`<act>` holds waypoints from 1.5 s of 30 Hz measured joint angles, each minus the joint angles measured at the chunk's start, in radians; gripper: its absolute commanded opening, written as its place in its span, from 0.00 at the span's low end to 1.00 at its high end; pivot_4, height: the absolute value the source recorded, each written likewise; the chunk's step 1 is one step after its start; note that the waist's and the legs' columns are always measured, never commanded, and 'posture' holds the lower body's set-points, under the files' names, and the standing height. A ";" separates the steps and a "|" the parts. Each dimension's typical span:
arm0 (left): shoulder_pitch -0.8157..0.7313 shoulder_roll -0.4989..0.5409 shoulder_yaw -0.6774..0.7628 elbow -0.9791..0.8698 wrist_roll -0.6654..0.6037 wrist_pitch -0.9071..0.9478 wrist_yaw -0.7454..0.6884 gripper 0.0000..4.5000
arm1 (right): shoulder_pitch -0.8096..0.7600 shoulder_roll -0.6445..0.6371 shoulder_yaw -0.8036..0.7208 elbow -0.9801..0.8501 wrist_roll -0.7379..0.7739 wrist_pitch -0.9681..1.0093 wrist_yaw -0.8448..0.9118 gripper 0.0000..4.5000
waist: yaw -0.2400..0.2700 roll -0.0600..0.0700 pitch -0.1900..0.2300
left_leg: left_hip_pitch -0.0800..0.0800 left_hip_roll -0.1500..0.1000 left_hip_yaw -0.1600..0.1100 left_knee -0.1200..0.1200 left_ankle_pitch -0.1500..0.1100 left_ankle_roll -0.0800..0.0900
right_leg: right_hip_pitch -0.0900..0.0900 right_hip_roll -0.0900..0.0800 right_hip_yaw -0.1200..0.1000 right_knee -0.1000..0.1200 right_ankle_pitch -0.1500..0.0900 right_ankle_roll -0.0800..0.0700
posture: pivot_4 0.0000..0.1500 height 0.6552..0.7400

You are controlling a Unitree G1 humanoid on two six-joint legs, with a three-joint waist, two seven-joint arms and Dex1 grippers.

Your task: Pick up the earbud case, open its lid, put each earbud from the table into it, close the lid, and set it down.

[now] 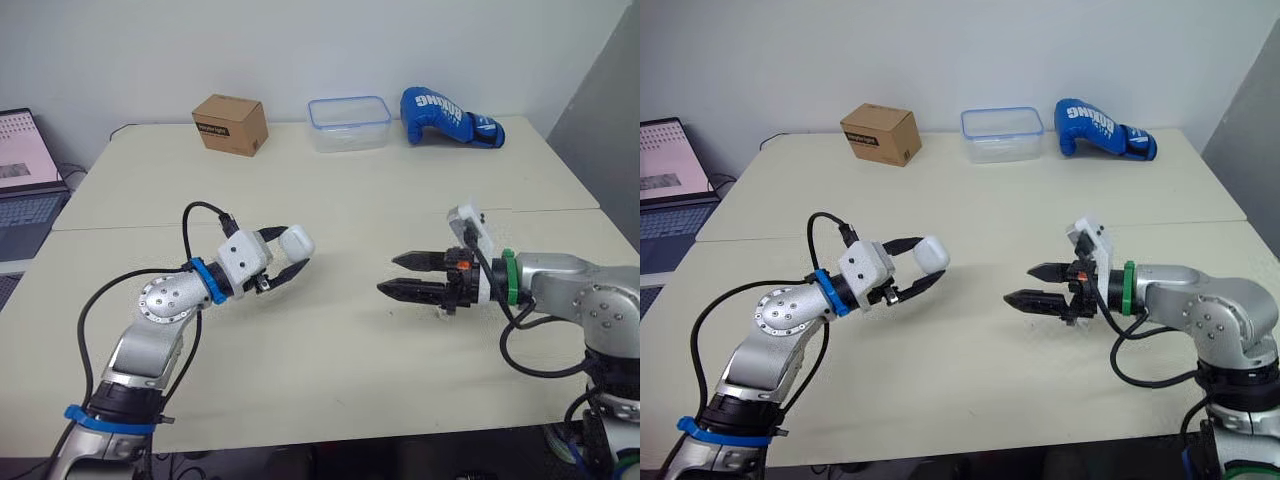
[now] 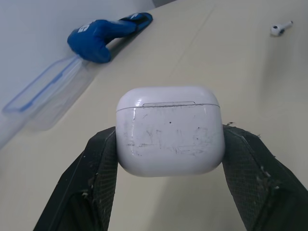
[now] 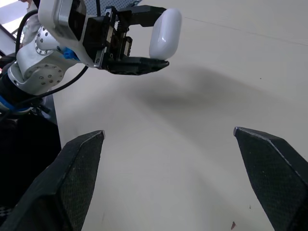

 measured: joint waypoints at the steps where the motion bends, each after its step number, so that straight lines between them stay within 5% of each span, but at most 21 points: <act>1: -0.002 0.000 -0.001 0.012 0.006 -0.024 -0.009 0.61 | -0.010 0.012 -0.001 0.010 0.019 0.019 -0.010 1.00 | 0.000 0.000 0.000 | 0.000 0.000 0.000 0.000 0.000 0.000 | 0.000 0.000 0.000 0.000 0.000 0.000 | 1.00 0.89; 25: -0.058 -0.021 -0.102 -0.088 0.037 -0.134 -0.117 0.61 | -0.178 0.347 -0.047 0.204 0.104 0.290 -0.298 1.00 | -0.025 0.001 0.000 | -0.002 0.000 0.000 0.000 0.000 0.000 | -0.004 0.001 0.002 0.002 0.000 0.000 | 1.00 0.89; 28: -0.057 -0.021 -0.102 -0.089 0.039 -0.132 -0.117 0.61 | -0.179 0.362 -0.065 0.204 0.104 0.302 -0.306 0.90 | -0.026 0.001 0.000 | -0.002 0.000 0.000 0.000 0.000 0.000 | -0.005 0.001 0.002 0.003 0.000 0.000 | 1.00 0.89; 31: -0.057 -0.021 -0.103 -0.097 0.040 -0.123 -0.117 0.61 | -0.183 0.371 -0.072 0.204 0.104 0.316 -0.313 0.68 | -0.026 0.001 0.000 | -0.002 0.000 0.001 0.000 0.000 0.000 | -0.005 0.001 0.002 0.003 0.000 0.000 | 1.00 0.89; 41: -0.054 -0.022 -0.107 -0.115 0.041 -0.121 -0.119 0.61 | -0.196 0.373 -0.072 0.204 0.129 0.317 -0.319 0.68 | -0.026 0.001 0.000 | -0.002 0.000 0.002 -0.001 0.000 0.000 | -0.007 0.001 0.004 0.003 0.000 0.000 | 1.00 0.89; 45: -0.053 -0.022 -0.107 -0.118 0.041 -0.121 -0.119 0.61 | -0.196 0.370 -0.071 0.208 0.137 0.317 -0.330 0.49 | -0.026 0.001 0.000 | -0.002 0.000 0.002 -0.001 0.000 0.000 | -0.007 0.001 0.004 0.003 0.000 0.000 | 1.00 0.89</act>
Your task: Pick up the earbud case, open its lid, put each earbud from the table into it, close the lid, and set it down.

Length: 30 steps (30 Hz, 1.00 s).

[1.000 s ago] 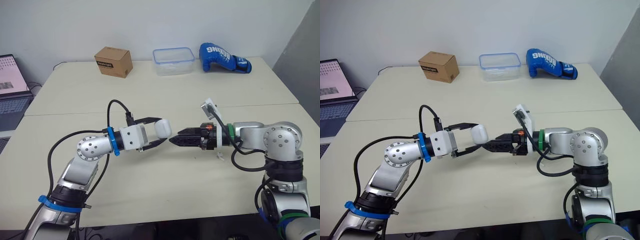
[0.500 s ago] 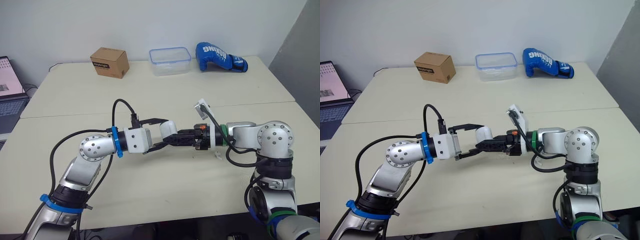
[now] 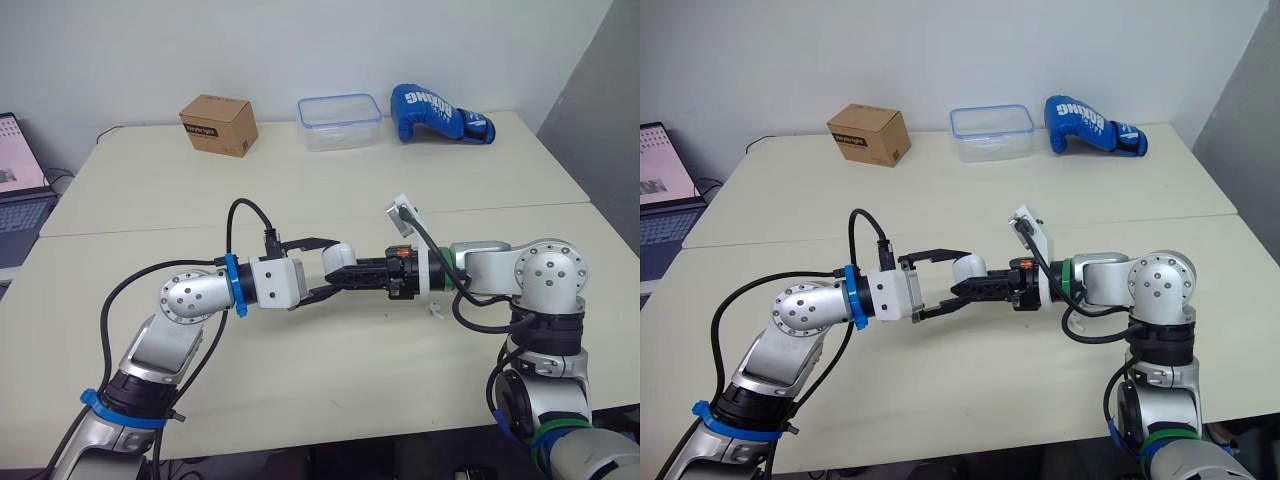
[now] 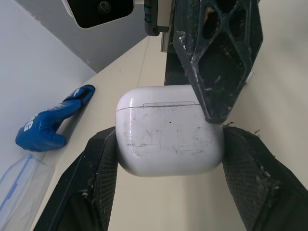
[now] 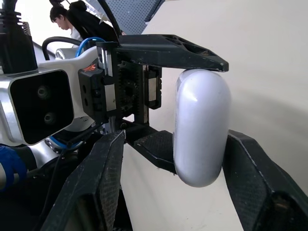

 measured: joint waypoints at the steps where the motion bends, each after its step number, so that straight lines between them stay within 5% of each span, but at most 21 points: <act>1: 0.000 0.000 0.000 -0.005 0.000 -0.001 0.000 0.61 | 0.000 -0.004 0.000 0.003 -0.001 0.000 -0.010 0.40 | 0.000 0.000 0.000 | 0.000 0.000 0.000 0.000 0.000 0.000 | 0.000 0.000 0.000 0.000 0.000 0.000 | 1.00 0.89; 5: 0.000 0.000 0.000 -0.008 0.000 -0.001 0.000 0.61 | 0.000 -0.008 0.000 0.013 -0.001 0.000 -0.018 0.18 | 0.000 0.000 0.000 | 0.000 0.000 0.000 0.000 0.000 0.000 | 0.000 0.000 0.000 0.000 0.000 0.000 | 1.00 0.89; 15: 0.011 0.005 0.000 -0.043 -0.017 0.080 -0.021 0.61 | 0.000 -0.014 0.018 0.017 0.000 0.000 -0.021 0.18 | -0.001 0.000 0.000 | 0.000 0.000 0.001 0.000 0.000 0.000 | 0.000 0.000 0.001 0.000 0.000 0.000 | 1.00 0.89; 20: 0.011 0.033 0.002 -0.083 -0.111 0.200 -0.090 0.97 | 0.001 -0.014 0.040 0.018 0.002 0.000 -0.016 0.18 | -0.002 0.000 0.000 | 0.000 0.000 0.000 0.000 0.000 0.000 | 0.000 0.000 0.001 0.000 0.000 0.000 | 1.00 0.89; 30: 0.035 0.147 0.089 -0.118 -0.291 0.456 -0.153 0.99 | 0.000 -0.163 0.195 -0.074 -0.086 -0.084 0.094 0.18 | -0.004 0.001 0.001 | 0.000 0.001 0.001 -0.001 0.000 0.001 | -0.001 0.001 0.001 0.000 0.000 0.000 | 1.00 0.89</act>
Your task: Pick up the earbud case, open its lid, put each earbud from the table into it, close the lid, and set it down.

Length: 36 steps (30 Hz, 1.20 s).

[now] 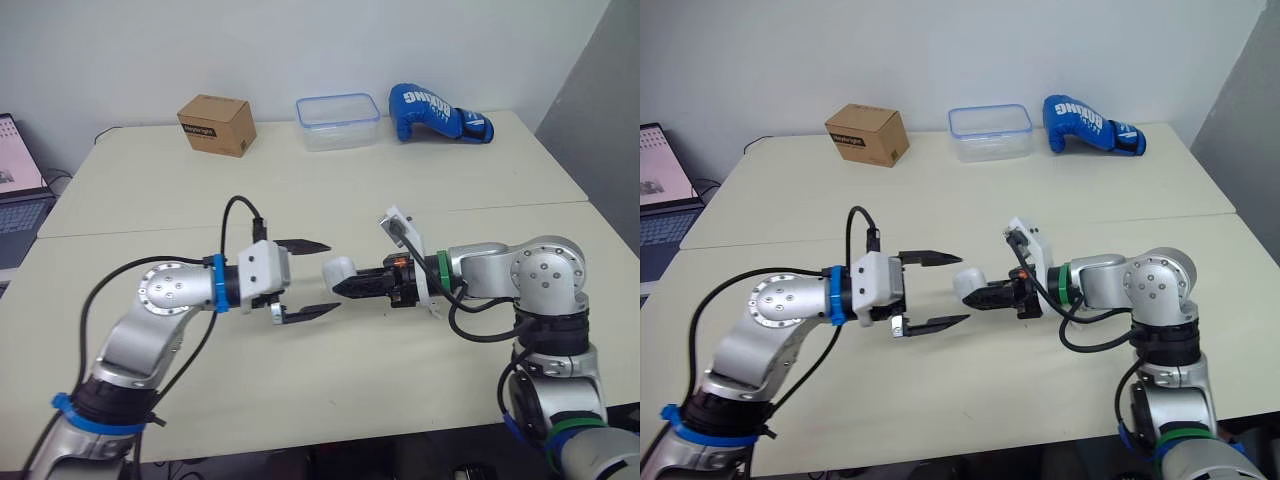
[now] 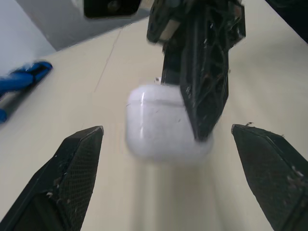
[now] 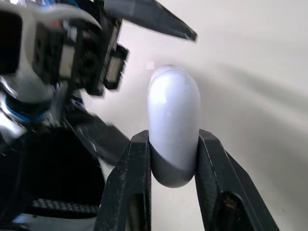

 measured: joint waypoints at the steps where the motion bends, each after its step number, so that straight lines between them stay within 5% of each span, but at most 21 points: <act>1: 0.003 0.021 0.011 0.002 -0.026 0.050 -0.014 0.99 | -0.002 -0.044 0.045 -0.019 -0.036 -0.045 0.040 0.18 | 0.000 0.000 0.000 | 0.000 0.000 0.000 0.000 0.000 0.000 | 0.000 0.000 0.000 0.000 0.000 0.000 | 1.00 0.89; 10: -0.099 0.063 0.010 0.047 -0.149 0.357 -0.062 0.99 | -0.137 -0.377 0.496 -0.130 -0.470 -0.526 0.471 0.18 | -0.001 0.000 0.001 | 0.000 0.000 0.000 0.000 0.000 0.000 | 0.000 0.000 -0.001 -0.001 0.000 0.001 | 1.00 0.89; 14: -0.153 0.069 -0.045 0.065 -0.137 0.424 -0.077 0.99 | -0.215 -0.424 0.631 -0.123 -0.639 -0.657 0.618 0.18 | -0.001 0.000 0.001 | 0.000 0.001 0.000 0.000 0.000 0.000 | 0.000 0.000 -0.001 -0.001 0.000 0.001 | 1.00 0.89; 20: -0.220 0.062 -0.099 0.080 -0.126 0.480 -0.105 0.99 | -0.315 -0.373 0.708 -0.081 -0.772 -0.701 0.737 0.18 | -0.001 -0.001 0.001 | -0.001 0.001 0.000 0.000 0.000 -0.001 | 0.000 0.000 0.000 -0.001 0.000 0.000 | 1.00 0.89; 27: -0.234 0.045 -0.110 0.087 -0.115 0.482 -0.106 0.58 | -0.341 -0.291 0.743 -0.024 -0.853 -0.645 0.780 0.18 | 0.000 -0.001 0.001 | -0.001 0.000 0.000 0.001 0.000 -0.001 | -0.001 0.000 0.000 0.000 0.000 0.000 | 1.00 0.89; 36: -0.259 0.031 -0.140 0.087 -0.088 0.484 -0.105 0.58 | -0.404 -0.195 0.748 0.039 -0.899 -0.554 0.792 0.18 | 0.000 0.000 0.001 | -0.002 0.000 -0.001 0.001 0.000 -0.001 | -0.001 0.000 0.000 0.000 0.000 0.000 | 1.00 0.89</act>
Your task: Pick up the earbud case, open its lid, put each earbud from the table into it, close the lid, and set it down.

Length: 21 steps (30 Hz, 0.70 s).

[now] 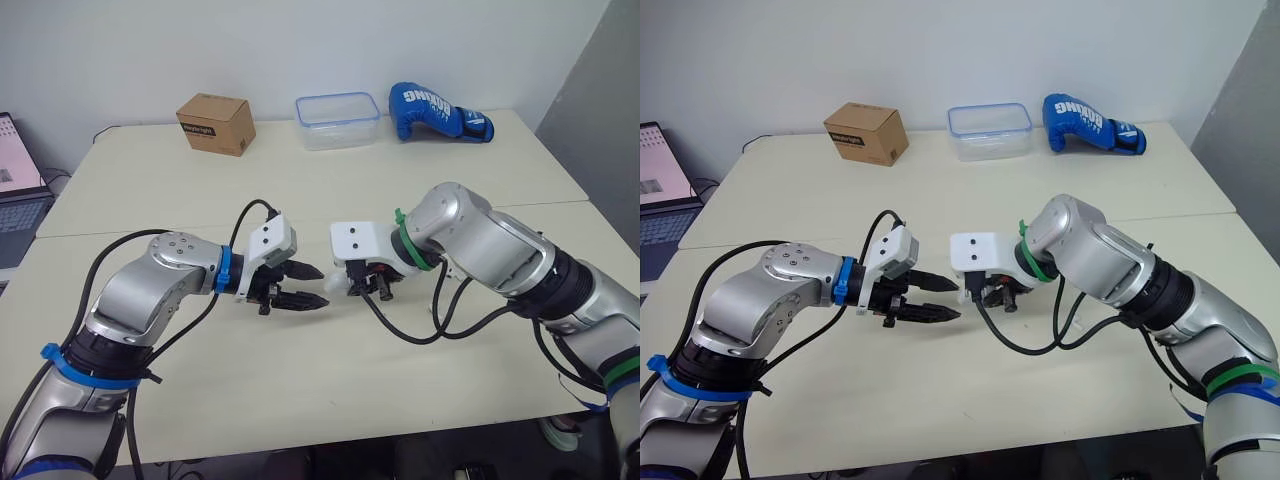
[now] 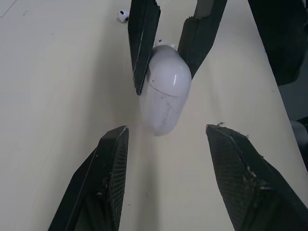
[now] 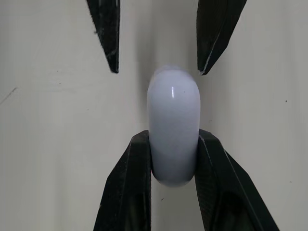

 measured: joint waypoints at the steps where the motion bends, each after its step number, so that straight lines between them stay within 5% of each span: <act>1: -0.001 0.000 -0.002 0.001 0.005 -0.001 0.000 0.58 | -0.003 0.008 0.001 0.007 -0.001 0.008 0.000 0.18 | 0.000 0.000 0.000 | 0.000 0.000 0.000 0.000 0.000 0.000 | 0.000 0.000 0.000 0.000 0.000 0.000 | 1.00 0.89; 21: -0.029 -0.059 -0.031 0.062 0.078 -0.045 0.005 0.58 | -0.044 0.085 0.002 0.052 -0.001 0.130 -0.030 0.18 | -0.001 0.000 0.000 | 0.000 0.000 0.000 0.000 0.000 0.000 | -0.001 0.000 0.000 0.001 0.000 0.000 | 1.00 0.89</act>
